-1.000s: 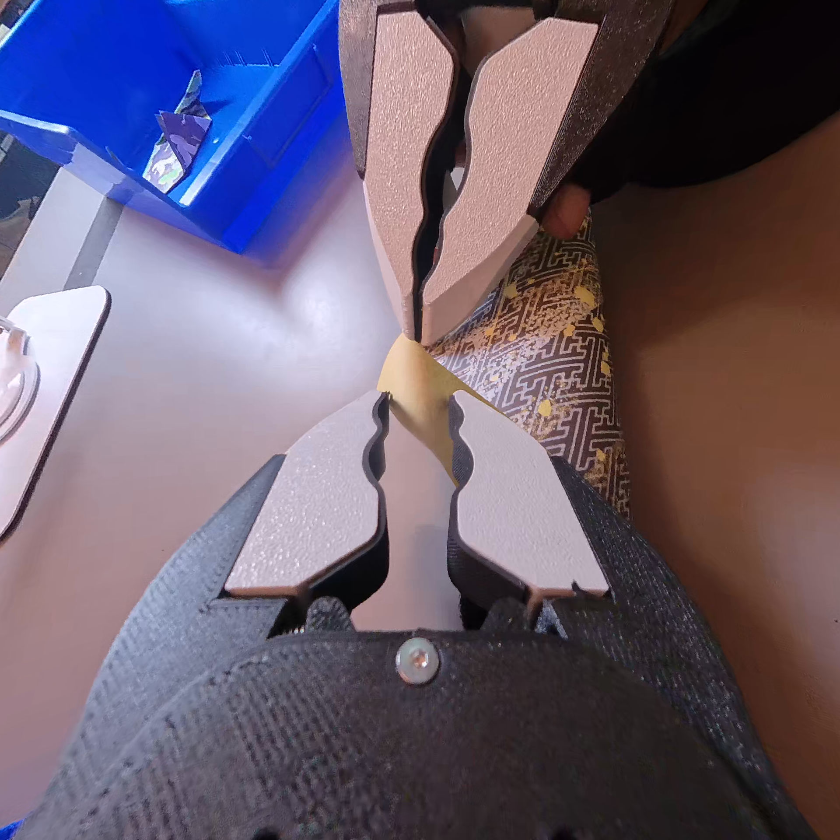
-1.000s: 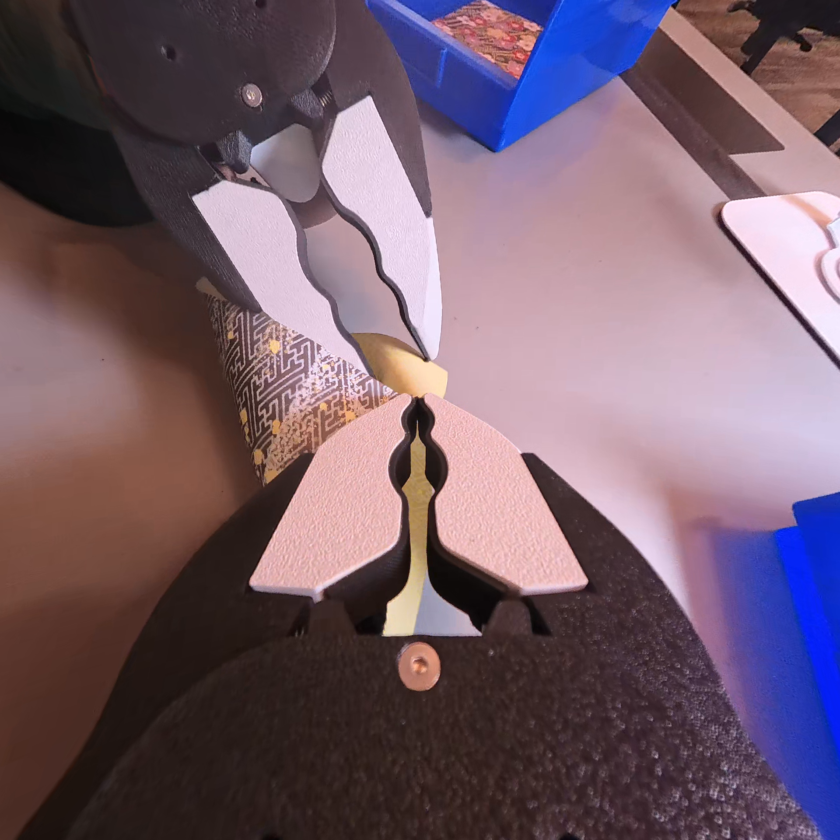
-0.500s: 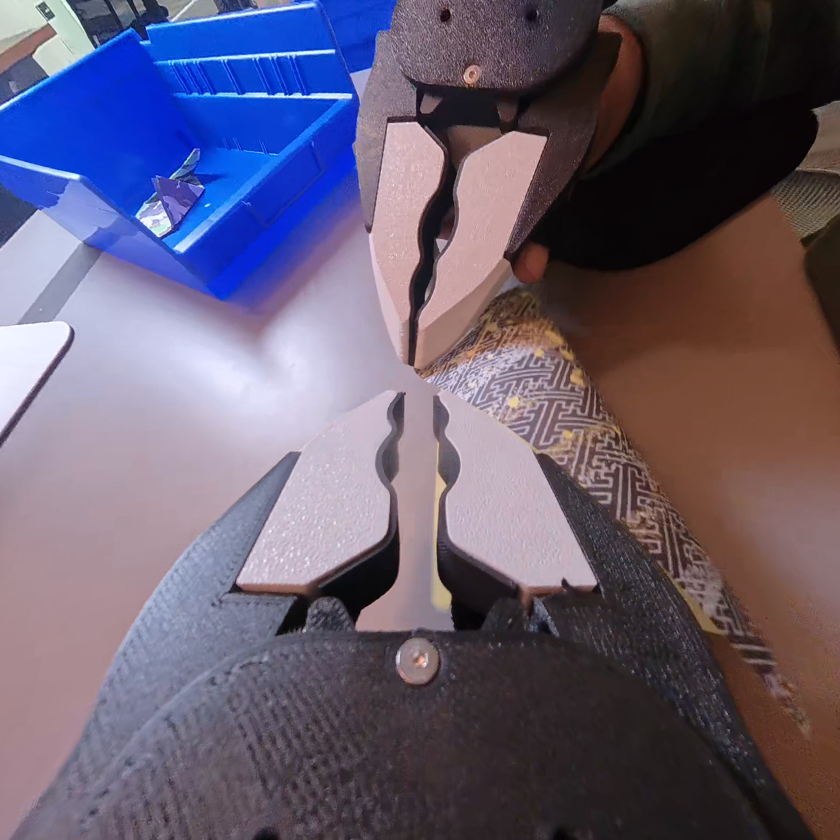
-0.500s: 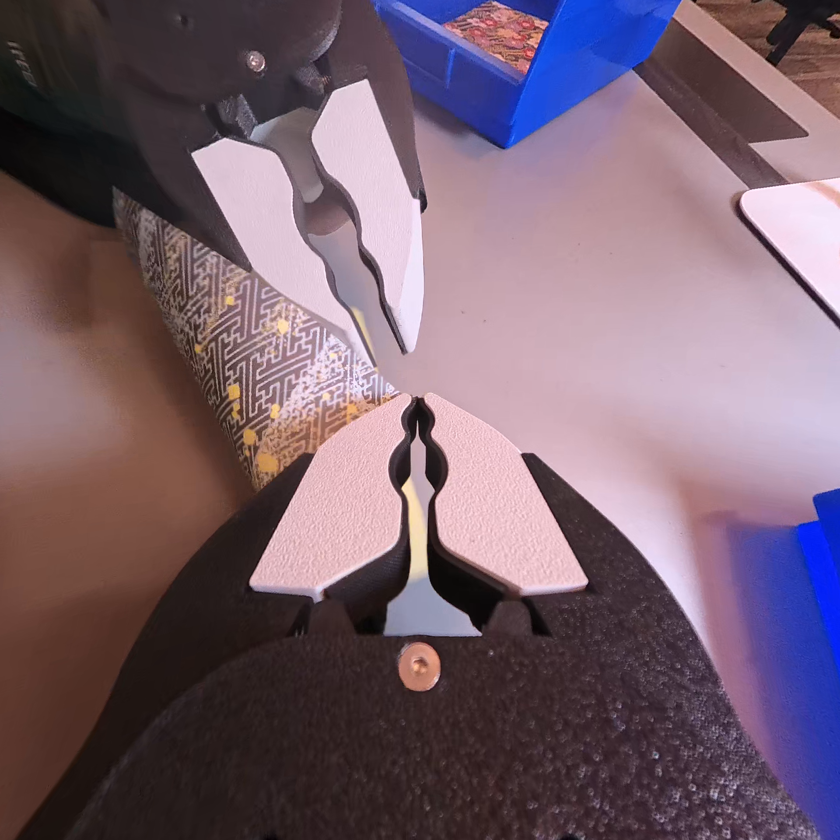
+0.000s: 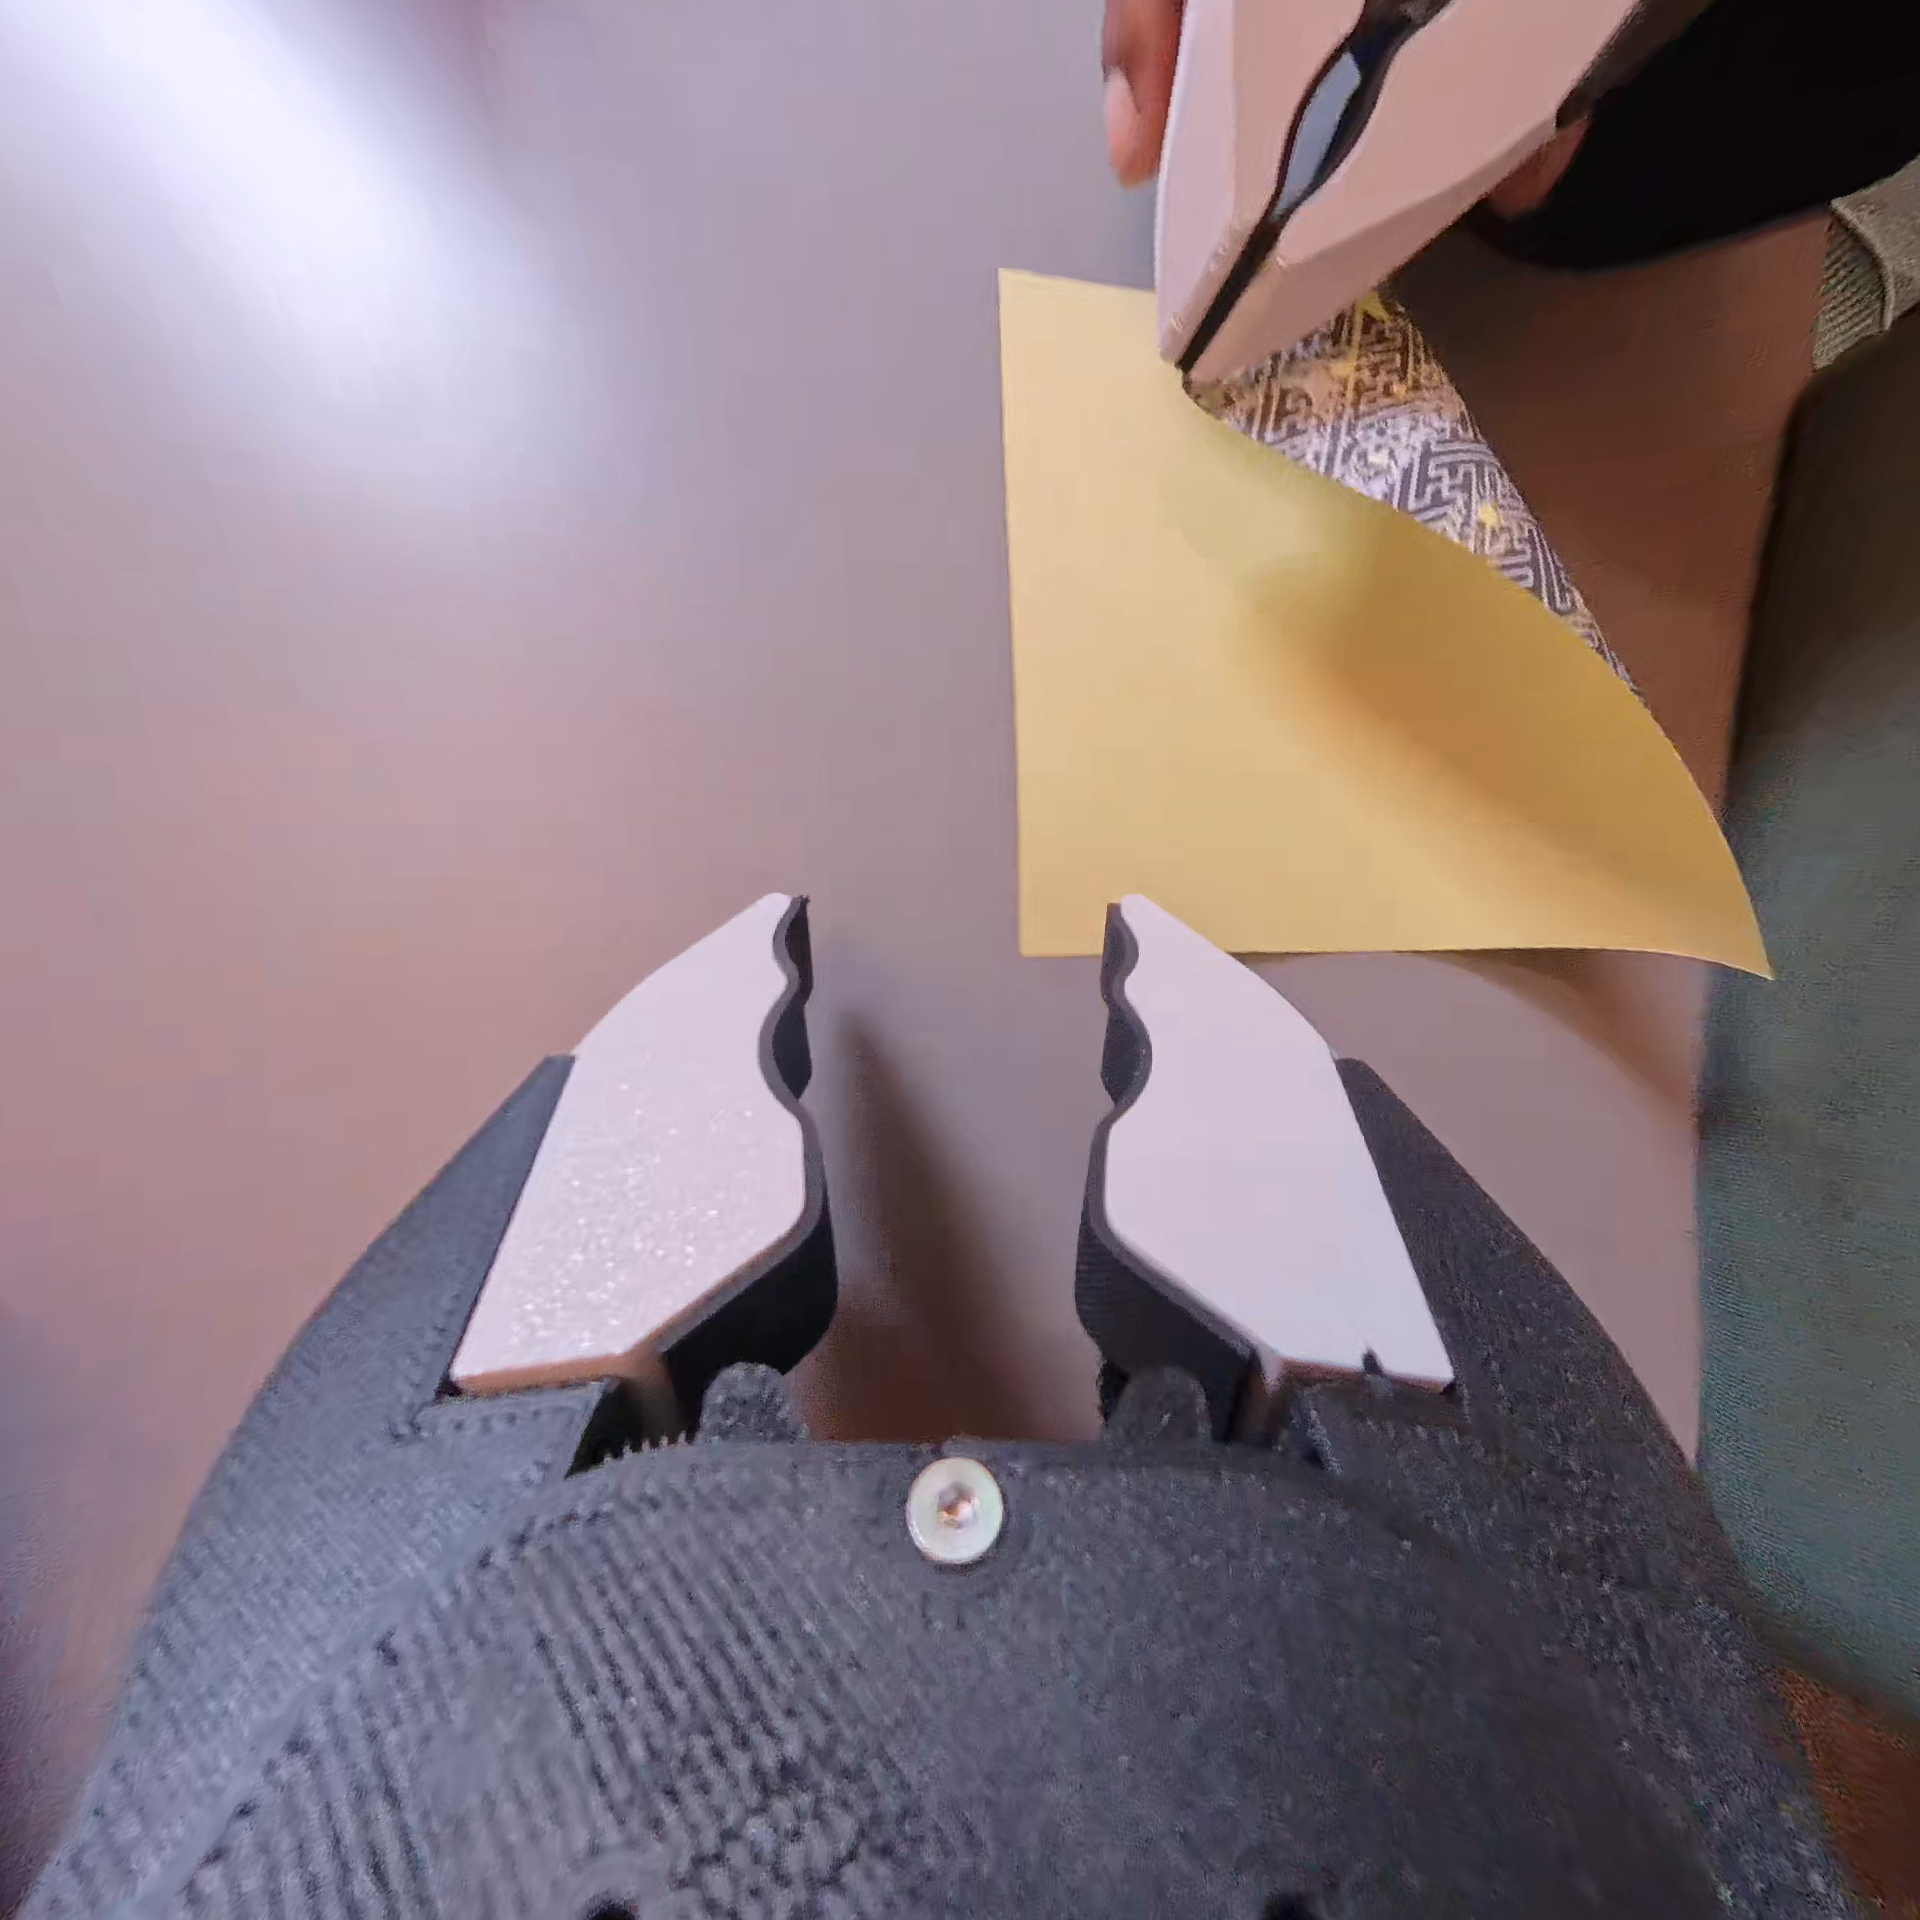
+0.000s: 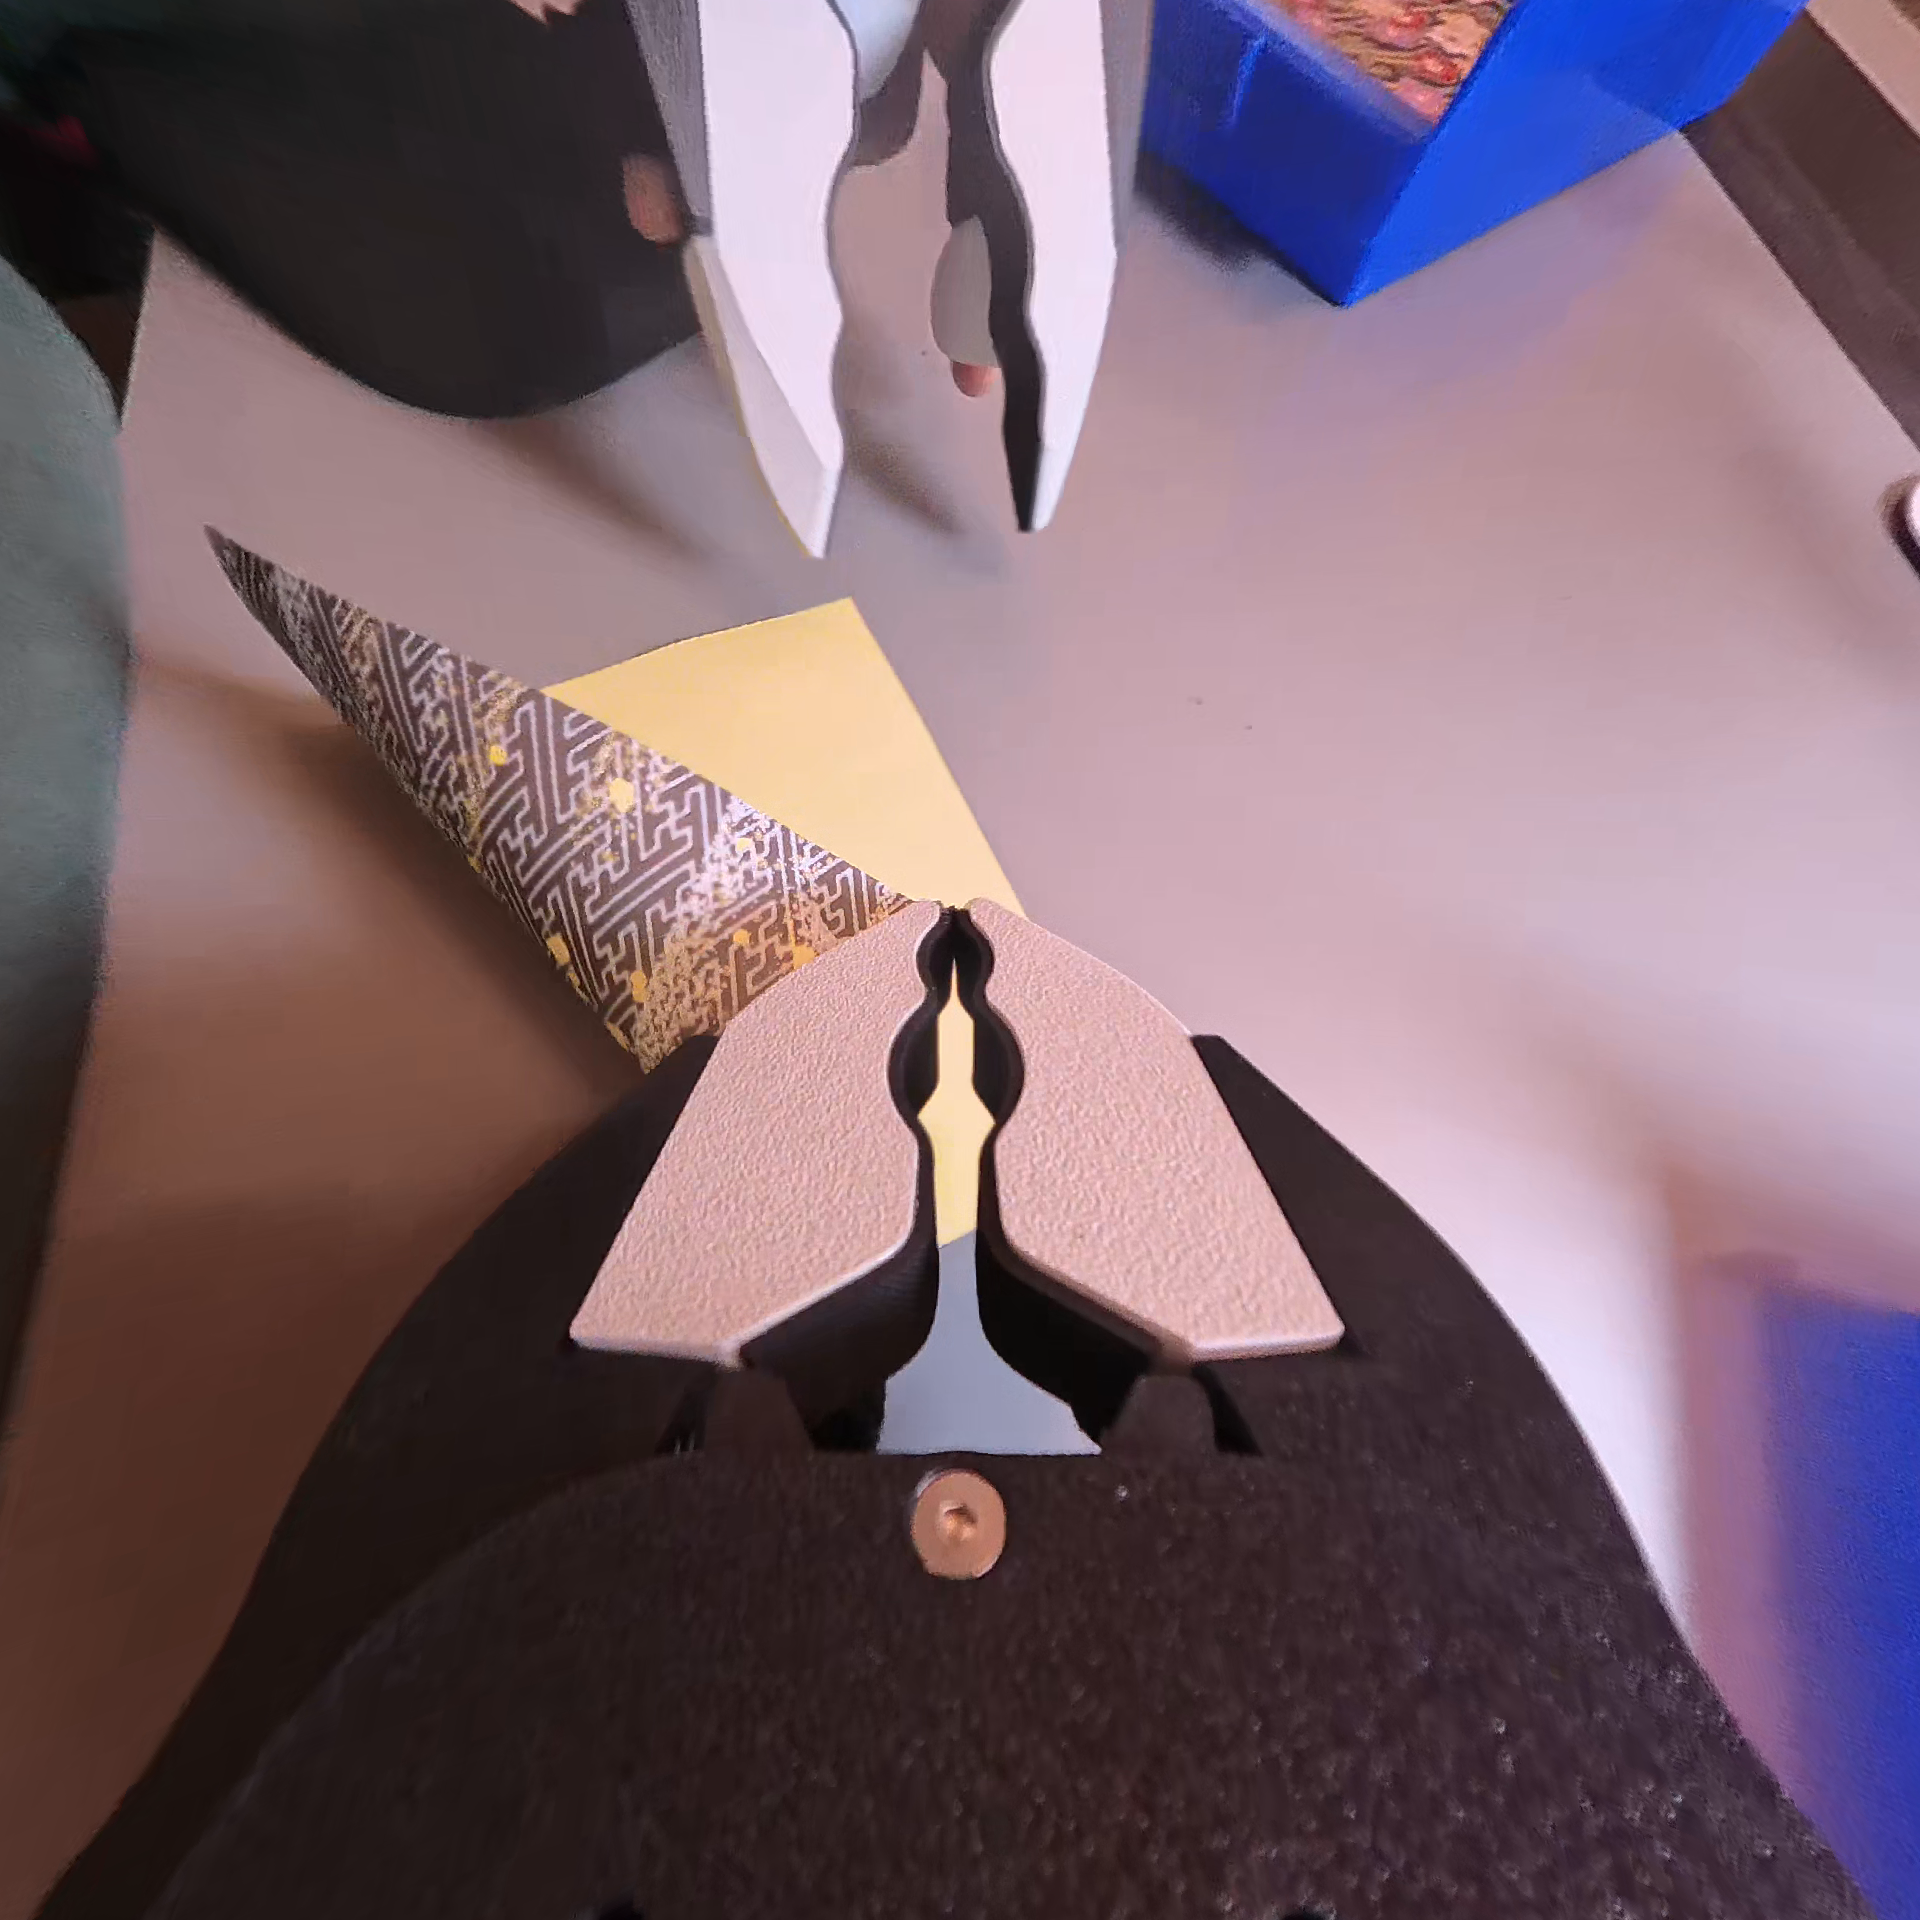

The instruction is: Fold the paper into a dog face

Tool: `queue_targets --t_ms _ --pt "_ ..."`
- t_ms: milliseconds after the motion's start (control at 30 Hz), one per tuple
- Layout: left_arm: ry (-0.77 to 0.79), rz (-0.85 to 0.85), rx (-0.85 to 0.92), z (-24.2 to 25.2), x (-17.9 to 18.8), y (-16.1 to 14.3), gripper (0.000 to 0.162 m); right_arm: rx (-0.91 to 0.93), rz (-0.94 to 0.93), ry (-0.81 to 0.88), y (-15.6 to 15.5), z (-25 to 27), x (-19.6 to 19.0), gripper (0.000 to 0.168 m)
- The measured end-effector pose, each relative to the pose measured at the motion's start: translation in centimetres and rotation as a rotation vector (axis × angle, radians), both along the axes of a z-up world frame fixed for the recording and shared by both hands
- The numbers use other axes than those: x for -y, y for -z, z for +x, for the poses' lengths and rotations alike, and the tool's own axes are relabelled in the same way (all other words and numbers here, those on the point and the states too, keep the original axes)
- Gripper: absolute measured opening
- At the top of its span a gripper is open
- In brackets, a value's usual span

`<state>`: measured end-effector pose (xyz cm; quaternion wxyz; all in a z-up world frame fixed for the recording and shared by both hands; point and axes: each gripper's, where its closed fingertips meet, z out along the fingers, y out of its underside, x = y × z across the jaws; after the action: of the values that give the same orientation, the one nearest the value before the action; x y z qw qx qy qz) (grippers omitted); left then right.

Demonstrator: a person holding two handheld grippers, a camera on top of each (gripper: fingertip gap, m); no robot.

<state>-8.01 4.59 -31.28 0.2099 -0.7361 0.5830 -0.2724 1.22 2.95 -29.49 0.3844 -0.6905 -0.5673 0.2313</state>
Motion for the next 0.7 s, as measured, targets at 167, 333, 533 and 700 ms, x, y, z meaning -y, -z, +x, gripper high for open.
queue_targets --t_ms 167,333,533,700 --pt "-0.005 0.035 -0.078 0.1 2.7 1.4 0.056 0.003 0.000 -0.025 -0.1 -0.3 0.6 0.000" --pt "-0.039 0.117 -0.138 0.6 2.8 1.7 0.051 -0.009 0.019 -0.033 -0.4 -0.4 1.2 0.000" --pt "0.054 0.129 -0.080 2.0 3.2 1.6 0.013 -0.032 0.069 -0.086 -0.9 -0.9 2.1 0.000" --pt "0.152 0.289 -0.036 3.8 2.5 0.9 0.005 -0.011 0.137 -0.089 -0.8 -1.3 2.0 0.000"
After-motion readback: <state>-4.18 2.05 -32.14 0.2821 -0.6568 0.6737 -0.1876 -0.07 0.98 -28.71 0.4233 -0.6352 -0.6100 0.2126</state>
